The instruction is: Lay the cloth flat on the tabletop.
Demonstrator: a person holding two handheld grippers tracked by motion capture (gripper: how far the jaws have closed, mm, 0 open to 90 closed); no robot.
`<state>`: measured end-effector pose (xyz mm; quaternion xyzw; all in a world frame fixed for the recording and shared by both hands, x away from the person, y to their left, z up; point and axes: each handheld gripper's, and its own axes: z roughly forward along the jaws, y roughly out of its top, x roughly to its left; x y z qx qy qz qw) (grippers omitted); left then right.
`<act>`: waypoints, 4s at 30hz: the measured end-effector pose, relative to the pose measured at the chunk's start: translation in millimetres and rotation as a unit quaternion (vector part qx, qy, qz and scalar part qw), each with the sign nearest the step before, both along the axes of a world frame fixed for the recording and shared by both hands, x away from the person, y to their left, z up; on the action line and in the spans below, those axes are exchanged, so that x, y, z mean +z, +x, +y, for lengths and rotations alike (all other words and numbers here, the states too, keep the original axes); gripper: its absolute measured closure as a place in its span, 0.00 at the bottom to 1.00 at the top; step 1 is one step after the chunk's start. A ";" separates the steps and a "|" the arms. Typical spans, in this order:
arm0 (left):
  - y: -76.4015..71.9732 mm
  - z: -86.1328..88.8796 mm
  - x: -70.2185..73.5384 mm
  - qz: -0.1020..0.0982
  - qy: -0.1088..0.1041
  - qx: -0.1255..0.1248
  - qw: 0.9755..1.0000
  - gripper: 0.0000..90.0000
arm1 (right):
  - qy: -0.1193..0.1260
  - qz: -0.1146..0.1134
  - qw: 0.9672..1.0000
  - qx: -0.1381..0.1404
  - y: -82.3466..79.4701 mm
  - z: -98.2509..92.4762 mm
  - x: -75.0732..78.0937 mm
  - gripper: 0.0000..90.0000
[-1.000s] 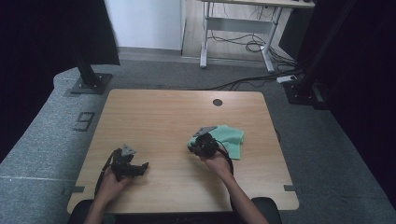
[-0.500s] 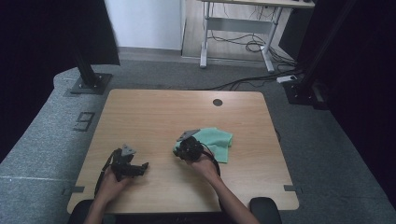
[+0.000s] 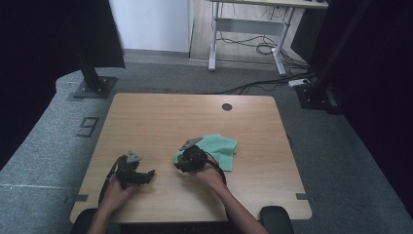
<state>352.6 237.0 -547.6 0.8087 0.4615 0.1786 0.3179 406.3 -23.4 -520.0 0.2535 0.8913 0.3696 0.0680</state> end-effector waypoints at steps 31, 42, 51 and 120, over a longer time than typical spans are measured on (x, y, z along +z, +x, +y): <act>2.6 -7.9 4.7 0.012 0.012 -0.036 0.999 0.16 | -0.010 -0.019 0.991 -0.131 11.9 -136.5 16.4 0.64; 5.6 -36.9 14.8 -0.002 0.034 -0.072 0.997 0.17 | -0.042 0.008 0.990 -0.135 3.4 -146.6 -9.6 0.83; 14.3 -43.0 23.7 -0.003 0.008 -0.072 0.997 0.19 | -0.029 0.020 0.990 -0.133 -14.2 -158.9 -14.8 0.84; 42.9 -128.0 78.8 0.004 -0.023 -0.186 0.982 0.63 | -0.043 -0.048 0.990 -0.124 40.3 -139.6 69.9 0.75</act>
